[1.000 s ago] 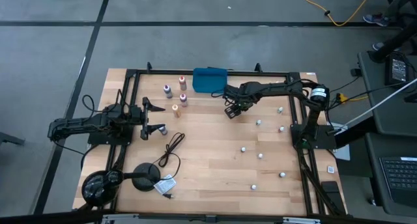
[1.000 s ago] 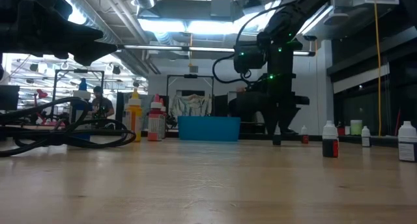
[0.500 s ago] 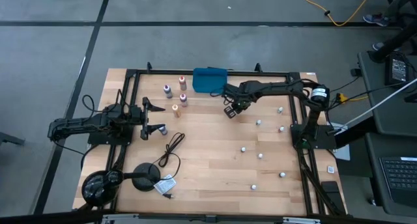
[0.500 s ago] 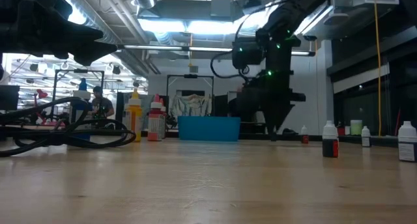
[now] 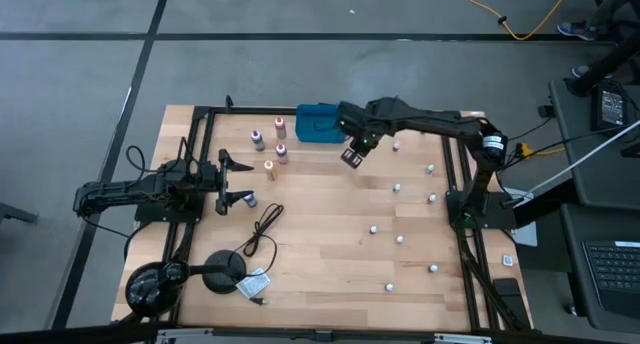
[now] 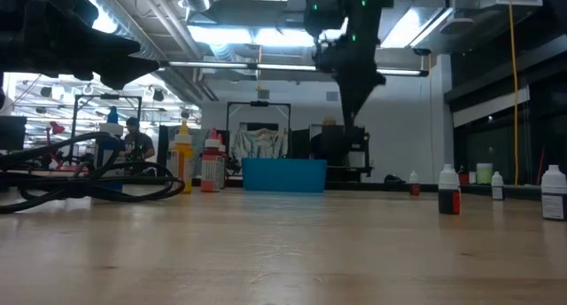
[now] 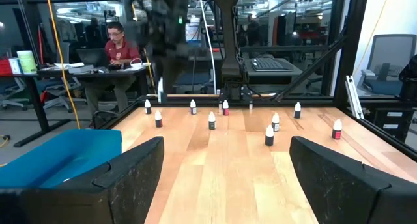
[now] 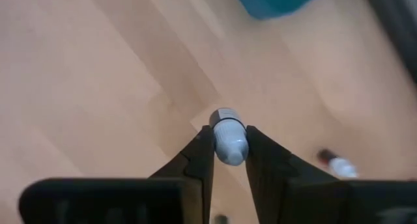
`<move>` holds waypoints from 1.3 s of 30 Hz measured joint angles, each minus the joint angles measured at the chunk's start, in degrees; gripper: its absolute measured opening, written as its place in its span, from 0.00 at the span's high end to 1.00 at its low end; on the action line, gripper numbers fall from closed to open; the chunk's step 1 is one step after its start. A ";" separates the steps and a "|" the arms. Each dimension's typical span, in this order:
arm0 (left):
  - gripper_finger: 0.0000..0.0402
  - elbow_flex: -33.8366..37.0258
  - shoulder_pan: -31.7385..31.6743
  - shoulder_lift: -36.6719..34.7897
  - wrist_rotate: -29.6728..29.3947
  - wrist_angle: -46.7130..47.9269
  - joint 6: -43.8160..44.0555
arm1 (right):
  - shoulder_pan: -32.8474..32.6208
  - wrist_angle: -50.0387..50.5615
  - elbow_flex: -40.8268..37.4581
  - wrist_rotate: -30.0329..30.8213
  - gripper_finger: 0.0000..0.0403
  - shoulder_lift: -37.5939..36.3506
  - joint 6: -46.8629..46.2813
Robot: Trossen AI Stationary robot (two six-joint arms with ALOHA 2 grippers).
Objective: Pick & Place food coloring
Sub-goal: Put the small black food coloring bottle into the blue container
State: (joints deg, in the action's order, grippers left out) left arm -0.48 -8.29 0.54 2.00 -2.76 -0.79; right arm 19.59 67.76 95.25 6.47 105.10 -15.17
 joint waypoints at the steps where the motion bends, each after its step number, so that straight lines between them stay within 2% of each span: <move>1: 0.19 0.00 0.01 0.00 0.00 0.00 0.00 | 0.00 1.28 1.48 0.00 0.81 0.00 1.39; 6: 0.18 0.00 0.01 0.00 0.00 0.02 -0.01 | 0.00 4.92 7.09 -0.10 0.82 -0.02 9.65; 14: 0.18 -0.01 0.02 0.00 0.00 0.02 -0.01 | 0.49 6.61 14.53 -0.09 0.82 2.62 16.71; 32: 0.18 0.00 0.01 -0.01 0.00 0.00 0.00 | 3.95 10.36 39.37 0.08 0.82 20.83 25.94; 39: 0.19 -0.01 0.01 0.00 0.00 0.00 0.01 | 4.64 7.29 38.81 1.24 0.82 23.41 27.54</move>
State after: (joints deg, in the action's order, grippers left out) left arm -0.49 -8.29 0.54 2.00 -2.76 -0.78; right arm 24.23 75.05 134.06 7.71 128.51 12.37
